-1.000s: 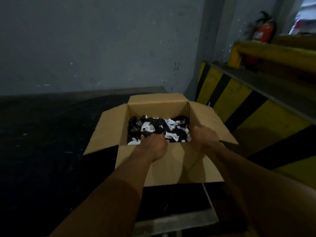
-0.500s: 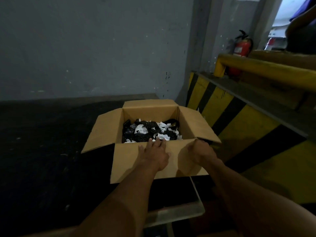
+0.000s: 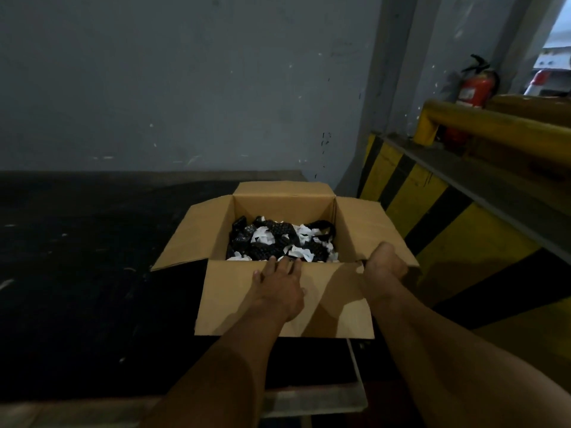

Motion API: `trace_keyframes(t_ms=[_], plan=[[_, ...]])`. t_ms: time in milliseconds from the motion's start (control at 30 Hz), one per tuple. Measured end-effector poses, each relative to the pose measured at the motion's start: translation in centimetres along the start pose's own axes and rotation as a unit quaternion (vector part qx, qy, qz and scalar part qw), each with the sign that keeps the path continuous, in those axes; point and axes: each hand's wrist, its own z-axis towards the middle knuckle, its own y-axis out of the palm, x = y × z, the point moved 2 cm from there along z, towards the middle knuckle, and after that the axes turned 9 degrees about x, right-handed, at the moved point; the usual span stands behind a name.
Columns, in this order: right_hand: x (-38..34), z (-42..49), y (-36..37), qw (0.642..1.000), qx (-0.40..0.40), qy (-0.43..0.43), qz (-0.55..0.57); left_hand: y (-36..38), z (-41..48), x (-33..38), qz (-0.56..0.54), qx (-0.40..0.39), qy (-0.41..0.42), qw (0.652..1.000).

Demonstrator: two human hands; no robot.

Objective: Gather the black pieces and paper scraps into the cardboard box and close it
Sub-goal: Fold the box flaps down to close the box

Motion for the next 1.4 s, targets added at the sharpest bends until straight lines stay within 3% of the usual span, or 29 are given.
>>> trace_keyframes(t_ms=[100,167,233,333,433,500,567,633,700,767,867,933,1000,1033,1067,1100,1167,1233,1267,1333,1400], plan=[[-0.2,-0.2,0.4,0.997,0.032,0.002,0.073,0.1,0.0,-0.1,-0.001,-0.004,-0.003,1.000],[-0.1,-0.3,0.7,0.994,-0.009,-0.100,0.031,0.1,0.1,0.0,0.005,-0.005,0.001,1.000],[0.2,-1.1,1.0,0.967,-0.080,-0.235,-0.054,-0.2,0.0,-0.2,0.000,-0.010,0.010,1.000],[1.8,-1.9,2.3,0.864,-0.173,-0.409,-0.236,-1.1,-0.1,-1.0,-0.036,-0.023,0.031,0.999],[4.3,-2.1,3.8,0.697,-0.240,-0.547,-0.396,-1.5,0.0,-2.3,-0.095,-0.017,0.025,0.995],[5.9,-1.8,4.3,0.609,-0.245,-0.577,-0.486,-1.2,0.3,-3.6,-0.174,-0.002,-0.001,0.985],[6.8,-1.3,4.6,0.563,-0.227,-0.581,-0.542,-1.3,0.5,-4.4,-0.234,0.041,-0.018,0.971],[6.9,-1.0,4.8,0.549,-0.220,-0.580,-0.560,-1.7,0.4,-5.0,-0.257,0.150,-0.066,0.952],[6.9,-0.8,5.0,0.540,-0.217,-0.582,-0.568,-2.4,-0.2,-5.7,-0.269,0.296,-0.184,0.898],[6.9,-0.5,5.3,0.536,-0.212,-0.581,-0.575,-2.2,-0.7,-7.2,-0.287,0.365,-0.326,0.824],[6.9,-0.4,5.6,0.535,-0.219,-0.563,-0.590,-1.7,-0.3,-9.9,-0.437,0.340,-0.500,0.666],[6.8,-0.4,5.5,0.541,-0.222,-0.553,-0.594,-1.8,0.3,-11.2,-0.536,0.329,-0.545,0.554],[6.7,-0.5,5.5,0.542,-0.223,-0.553,-0.593,-2.2,0.9,-11.9,-0.588,0.339,-0.555,0.481],[6.6,-0.5,5.4,0.540,-0.225,-0.551,-0.595,-2.3,1.1,-12.1,-0.596,0.344,-0.554,0.468],[6.6,-0.6,5.3,0.539,-0.227,-0.549,-0.598,-2.4,1.0,-12.0,-0.593,0.350,-0.544,0.479],[6.6,-0.6,5.2,0.540,-0.229,-0.545,-0.600,-2.5,0.8,-11.9,-0.577,0.358,-0.515,0.524],[6.5,-0.8,5.1,0.545,-0.233,-0.538,-0.600,-2.2,0.3,-11.5,-0.502,0.353,-0.405,0.678],[6.4,-0.9,5.0,0.541,-0.238,-0.534,-0.604,-1.7,-0.3,-11.2,-0.365,0.301,-0.284,0.834],[6.4,-1.0,5.0,0.537,-0.238,-0.533,-0.609,-1.5,-0.5,-11.1,-0.283,0.263,-0.226,0.894],[6.4,-1.0,5.1,0.533,-0.234,-0.527,-0.619,-1.2,-0.5,-11.4,-0.158,0.167,-0.133,0.964],[6.5,-1.2,5.0,0.525,-0.227,-0.527,-0.628,-1.1,-0.4,-11.8,-0.082,0.095,-0.094,0.988]])
